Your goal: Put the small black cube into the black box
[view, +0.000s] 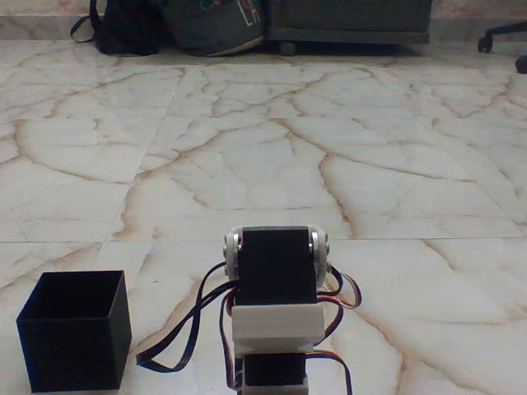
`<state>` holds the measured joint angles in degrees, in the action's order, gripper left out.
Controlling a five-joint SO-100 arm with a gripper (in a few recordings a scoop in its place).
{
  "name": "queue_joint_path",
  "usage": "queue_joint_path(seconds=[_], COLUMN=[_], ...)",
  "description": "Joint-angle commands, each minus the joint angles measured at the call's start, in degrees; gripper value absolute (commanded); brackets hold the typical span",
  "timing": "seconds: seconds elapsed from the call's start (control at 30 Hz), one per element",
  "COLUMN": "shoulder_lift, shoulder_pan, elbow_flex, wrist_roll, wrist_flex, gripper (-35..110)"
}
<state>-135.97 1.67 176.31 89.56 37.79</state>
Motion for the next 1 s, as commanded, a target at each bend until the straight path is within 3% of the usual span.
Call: queue_joint_path(seconds=[0.0, 0.97], shoulder_lift=[0.62, 0.44], shoulder_pan=[0.35, -0.62], elbow_flex=[0.35, 0.26], wrist_roll=[-0.18, -0.88], wrist_flex=[-0.53, -0.53], gripper=[3, 4])
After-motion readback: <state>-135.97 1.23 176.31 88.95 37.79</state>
